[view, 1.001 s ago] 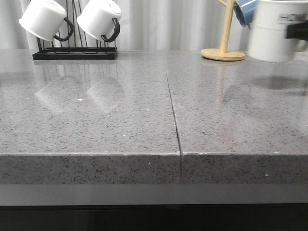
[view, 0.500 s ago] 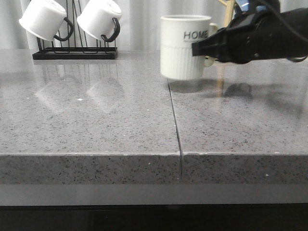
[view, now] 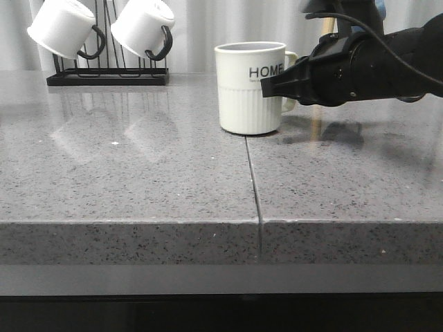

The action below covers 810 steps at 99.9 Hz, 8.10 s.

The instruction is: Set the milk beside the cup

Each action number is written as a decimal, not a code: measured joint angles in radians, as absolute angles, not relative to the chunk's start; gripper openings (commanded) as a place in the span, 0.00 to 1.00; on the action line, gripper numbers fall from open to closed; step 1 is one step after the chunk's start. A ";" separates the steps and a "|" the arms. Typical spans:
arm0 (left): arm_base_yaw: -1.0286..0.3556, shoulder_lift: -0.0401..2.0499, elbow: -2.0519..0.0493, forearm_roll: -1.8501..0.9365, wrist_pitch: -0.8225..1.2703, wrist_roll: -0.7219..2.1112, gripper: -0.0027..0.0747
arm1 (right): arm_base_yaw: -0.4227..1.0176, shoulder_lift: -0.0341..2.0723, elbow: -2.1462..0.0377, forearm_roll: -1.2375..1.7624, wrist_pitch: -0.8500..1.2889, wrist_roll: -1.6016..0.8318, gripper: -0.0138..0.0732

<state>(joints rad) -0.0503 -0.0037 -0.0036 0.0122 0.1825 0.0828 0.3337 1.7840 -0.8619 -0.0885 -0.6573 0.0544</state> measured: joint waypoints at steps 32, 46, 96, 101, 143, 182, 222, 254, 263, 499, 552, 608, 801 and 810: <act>-0.050 -0.004 -0.004 0.012 0.182 0.083 0.01 | 0.334 1.769 -0.849 -0.088 -0.637 0.054 0.44; -0.050 -0.004 -0.004 0.012 0.182 0.083 0.01 | 0.334 1.730 -0.815 -0.088 -0.630 0.054 0.44; -0.050 -0.004 -0.004 0.012 0.182 0.083 0.01 | 0.334 1.337 -0.619 -0.088 -0.347 0.054 0.07; -0.050 -0.004 -0.004 0.012 0.182 0.083 0.01 | 0.334 1.278 -0.607 -0.088 -0.283 0.054 0.08; -0.050 -0.004 -0.004 0.012 0.182 0.083 0.01 | 0.334 0.769 -0.553 -0.068 0.204 0.054 0.08; -0.050 -0.004 -0.004 0.012 0.182 0.083 0.01 | 0.334 0.312 -0.473 -0.035 0.478 0.054 0.08; -0.050 -0.004 -0.004 0.020 0.068 0.083 0.01 | 0.334 0.093 -0.454 0.000 0.685 0.054 0.08; -0.050 0.011 -0.159 0.091 0.078 0.083 0.01 | 0.334 0.093 -0.454 0.000 0.689 0.054 0.08; -0.050 0.068 -0.270 0.129 0.135 0.083 0.01 | 0.334 0.093 -0.454 0.000 0.689 0.054 0.08; 0.009 1.344 -0.797 -0.130 -0.214 0.078 0.42 | 0.334 0.093 -0.454 0.000 0.695 0.054 0.08; -0.334 1.278 -0.797 -0.135 -0.313 0.076 0.41 | 0.334 0.093 -0.454 0.000 0.695 0.054 0.08; -0.561 1.525 -0.943 -0.169 -0.353 0.076 0.41 | 0.334 0.093 -0.454 0.000 0.695 0.054 0.08; -0.492 1.016 -0.605 -0.172 -0.275 0.184 0.01 | 0.334 0.093 -0.454 0.000 0.695 0.054 0.08; -0.438 0.956 -0.577 -0.172 -0.218 0.184 0.01 | 0.334 0.093 -0.454 0.000 0.695 0.054 0.08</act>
<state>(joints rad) -0.4379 0.9562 -0.5772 -0.1719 -0.2185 0.1844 0.3337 0.0931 -0.4538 0.0000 0.6948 0.0544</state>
